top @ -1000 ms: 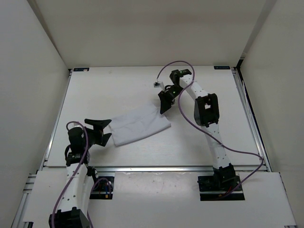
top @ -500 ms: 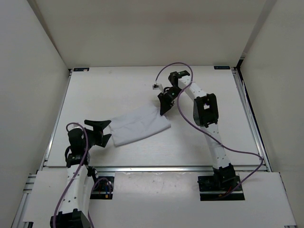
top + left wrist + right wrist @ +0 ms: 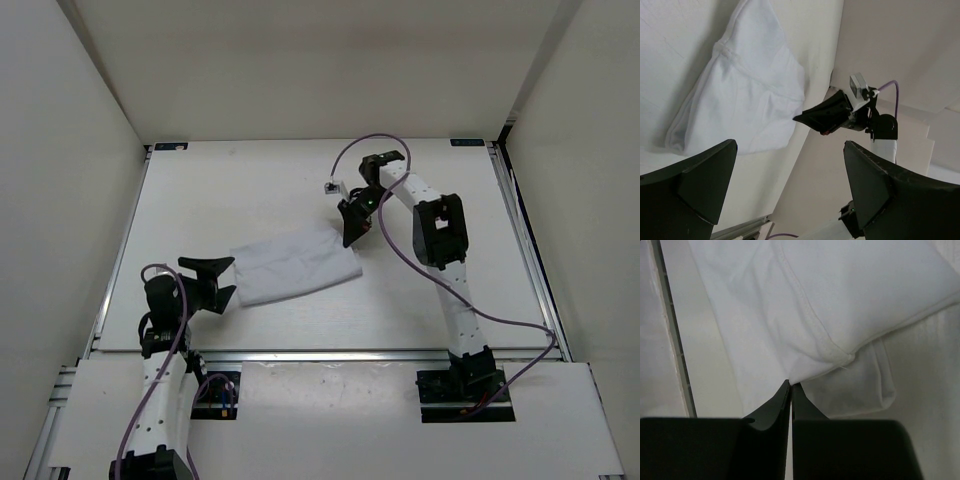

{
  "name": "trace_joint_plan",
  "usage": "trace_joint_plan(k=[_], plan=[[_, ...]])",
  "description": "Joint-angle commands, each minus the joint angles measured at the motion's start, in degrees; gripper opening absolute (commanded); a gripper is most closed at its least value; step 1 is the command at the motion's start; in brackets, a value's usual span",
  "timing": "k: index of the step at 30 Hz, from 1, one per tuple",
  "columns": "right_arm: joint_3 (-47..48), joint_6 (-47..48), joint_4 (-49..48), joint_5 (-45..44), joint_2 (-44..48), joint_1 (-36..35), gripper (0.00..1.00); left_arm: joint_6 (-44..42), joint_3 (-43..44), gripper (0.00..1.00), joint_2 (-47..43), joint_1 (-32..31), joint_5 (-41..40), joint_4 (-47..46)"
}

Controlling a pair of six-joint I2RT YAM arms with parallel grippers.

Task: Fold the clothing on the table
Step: Fold the skirt

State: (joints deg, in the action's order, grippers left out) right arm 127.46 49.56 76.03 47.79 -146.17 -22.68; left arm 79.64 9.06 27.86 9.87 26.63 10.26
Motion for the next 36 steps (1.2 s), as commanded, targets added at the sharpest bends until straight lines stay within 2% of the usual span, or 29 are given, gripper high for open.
trace_joint_plan(k=[1,11,22,24,26,27,29,31,32,34,35,36], plan=[[-3.69,6.67,0.7,1.87,9.22,1.14,0.0,0.87,-0.71,0.99,-0.44,0.33,0.44,-1.2],[-8.27,8.8,0.87,2.74,16.43,3.08,0.0,0.96,-0.98,0.98,-0.52,0.15,0.88,-2.26],[-25.67,7.4,0.18,4.85,20.66,11.5,0.0,0.87,-0.71,0.98,-0.35,0.94,1.41,-1.83],[-28.82,7.13,-1.66,3.63,21.36,12.04,0.0,1.05,-0.8,0.99,-0.08,0.59,1.32,-2.35],[-33.22,1.88,-7.1,-1.02,21.98,11.7,0.0,1.66,-1.41,0.99,-0.26,0.24,1.15,-3.14],[-34.28,1.42,-7.91,-5.38,21.63,11.43,0.04,1.75,-1.5,0.99,-0.26,0.15,0.71,-3.23],[-34.56,-0.42,-7.56,-10.42,20.84,10.03,0.26,2.19,-1.59,0.99,0.0,-0.37,0.53,-4.19],[-34.47,-2.7,-8.87,-11.58,21.62,10.63,0.36,1.58,-0.71,0.99,0.88,-0.11,0.61,-4.37],[-34.56,-3.76,-10.97,-11.23,22.15,11.51,0.5,1.05,-0.36,0.99,1.93,-0.37,0.7,-4.29],[-33.51,-9.2,-15.01,-10.09,24.86,13.52,0.91,-3.14,2.36,0.98,5.0,-1.51,0.18,-4.64],[-32.63,-11.31,-16.86,-9.13,25.75,14.41,0.97,-7.09,5.15,0.99,7.71,-3.96,-1.48,-3.77],[-32.45,-12.63,-17.84,-8.94,25.76,15.46,0.99,-9.13,9.44,0.99,10.96,-6.76,-2.19,-2.97]])
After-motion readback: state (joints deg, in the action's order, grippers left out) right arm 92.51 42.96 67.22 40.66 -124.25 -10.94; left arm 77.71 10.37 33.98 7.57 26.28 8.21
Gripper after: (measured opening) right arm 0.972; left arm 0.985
